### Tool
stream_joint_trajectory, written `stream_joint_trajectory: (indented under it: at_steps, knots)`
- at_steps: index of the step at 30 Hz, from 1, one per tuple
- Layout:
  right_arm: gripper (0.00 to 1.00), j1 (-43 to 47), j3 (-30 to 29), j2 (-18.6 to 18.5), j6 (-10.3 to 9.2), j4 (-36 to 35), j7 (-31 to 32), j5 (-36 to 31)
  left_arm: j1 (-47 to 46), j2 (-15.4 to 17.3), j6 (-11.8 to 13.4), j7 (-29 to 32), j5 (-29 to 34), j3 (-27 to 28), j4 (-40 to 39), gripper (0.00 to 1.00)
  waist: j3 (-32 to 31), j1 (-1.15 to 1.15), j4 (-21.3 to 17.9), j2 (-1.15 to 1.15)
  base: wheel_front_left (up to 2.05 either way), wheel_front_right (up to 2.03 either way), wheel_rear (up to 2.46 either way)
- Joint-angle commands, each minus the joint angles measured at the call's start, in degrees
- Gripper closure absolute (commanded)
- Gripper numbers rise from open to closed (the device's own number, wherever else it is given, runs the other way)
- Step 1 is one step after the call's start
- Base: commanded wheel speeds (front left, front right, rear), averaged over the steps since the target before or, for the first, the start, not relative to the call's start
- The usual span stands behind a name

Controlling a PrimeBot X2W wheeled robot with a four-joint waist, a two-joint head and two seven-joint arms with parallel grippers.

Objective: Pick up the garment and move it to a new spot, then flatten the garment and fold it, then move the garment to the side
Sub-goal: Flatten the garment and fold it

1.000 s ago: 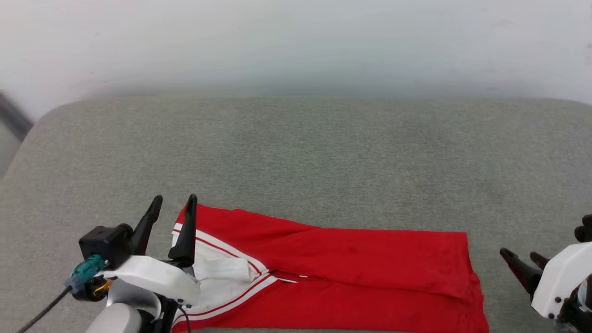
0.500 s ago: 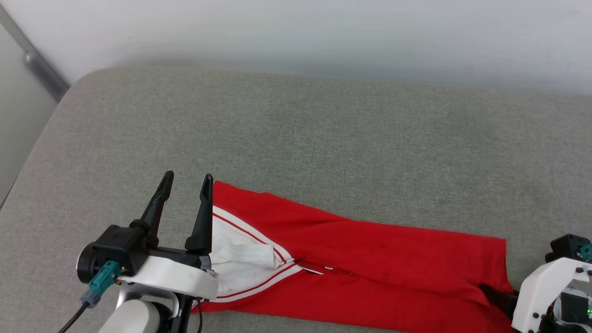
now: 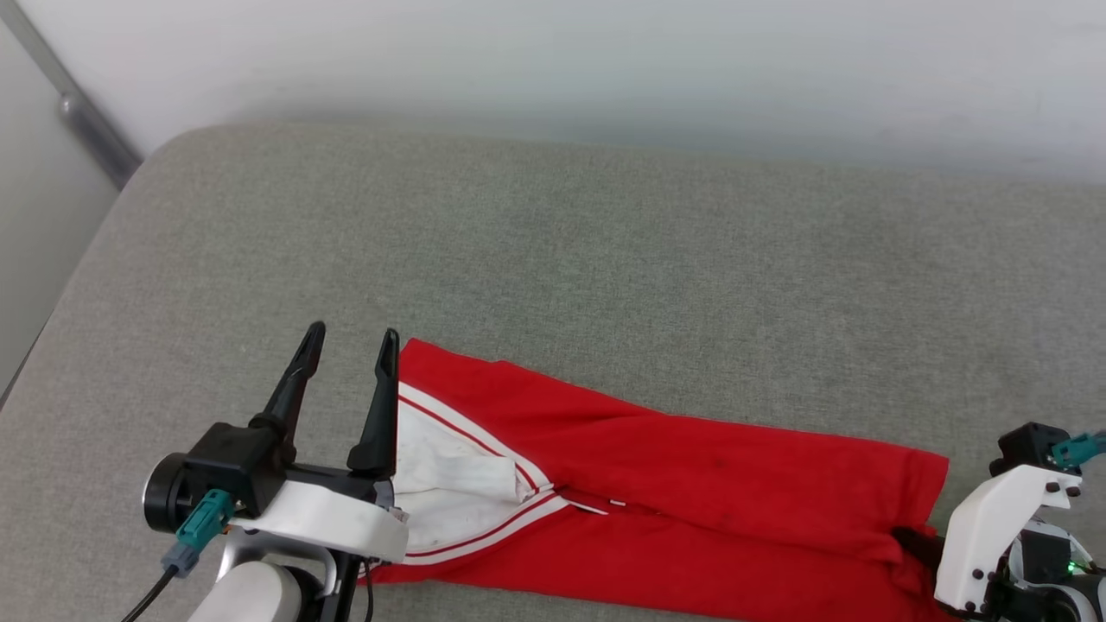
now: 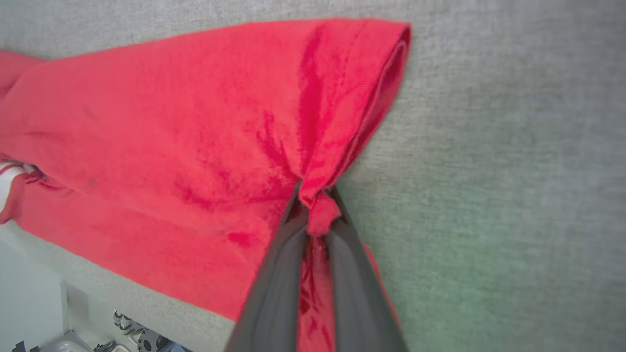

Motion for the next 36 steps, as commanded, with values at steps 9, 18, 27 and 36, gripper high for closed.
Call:
stream_joint_trajectory:
  at_steps: [9, 18, 27, 36]
  knots:
    - [1.00, -0.46, -1.70, -4.70, -0.02, -1.80, -0.12, 0.64, 2.17, 0.90, 0.78, 0.19, 0.03, 0.02, -0.03, 0.00, -2.59, 0.00, -3.12, 0.00, 0.00, 0.00, 0.00]
    - [1.00, 0.19, -13.13, -8.24, -0.02, -3.13, 0.83, -1.12, 2.58, 1.43, 1.37, 0.55, -0.31, 0.22, -0.37, 0.00, -2.30, 0.00, -6.12, 0.00, 0.00, 0.00, 0.00]
    - [1.00, -2.39, -22.03, 4.46, 0.00, -5.21, 11.61, 9.90, 2.06, 0.94, 1.30, 0.56, -0.63, -0.14, 0.29, 0.00, -1.64, 0.00, -6.77, 0.00, 0.00, 0.00, 0.00]
    - [1.00, -6.19, -20.72, 8.45, 0.00, 3.18, 21.66, 34.62, 1.14, 1.09, 0.64, 1.50, -0.67, -1.13, 1.17, 0.00, -2.27, 0.00, -4.82, 0.00, 0.00, 0.00, 0.00]
